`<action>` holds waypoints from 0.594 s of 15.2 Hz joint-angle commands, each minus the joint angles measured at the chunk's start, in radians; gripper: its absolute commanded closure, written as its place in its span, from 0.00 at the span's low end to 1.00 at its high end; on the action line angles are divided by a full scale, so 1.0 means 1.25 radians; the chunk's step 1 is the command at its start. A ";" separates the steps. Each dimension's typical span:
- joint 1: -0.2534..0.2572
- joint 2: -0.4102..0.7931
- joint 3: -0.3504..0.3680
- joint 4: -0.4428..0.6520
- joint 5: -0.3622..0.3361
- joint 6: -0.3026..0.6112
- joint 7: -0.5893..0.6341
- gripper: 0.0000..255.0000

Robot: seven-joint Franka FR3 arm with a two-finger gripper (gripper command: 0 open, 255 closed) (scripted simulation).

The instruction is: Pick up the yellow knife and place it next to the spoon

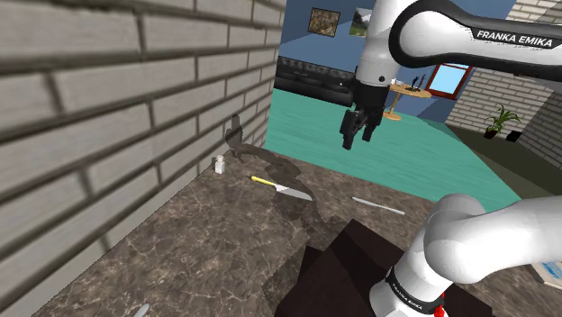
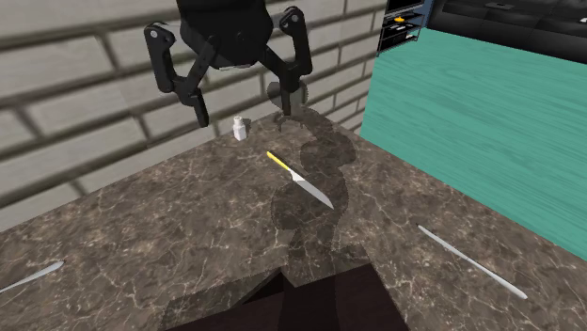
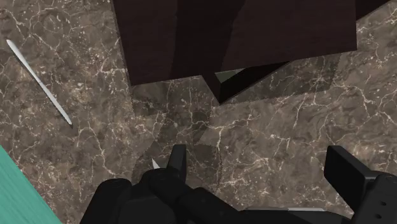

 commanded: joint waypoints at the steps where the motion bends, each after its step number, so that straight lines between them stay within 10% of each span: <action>1: 0.000 0.000 0.000 0.000 0.000 0.000 0.000 0.00; 9: -0.003 0.119 -0.094 -0.085 -0.057 0.219 -0.137 0.00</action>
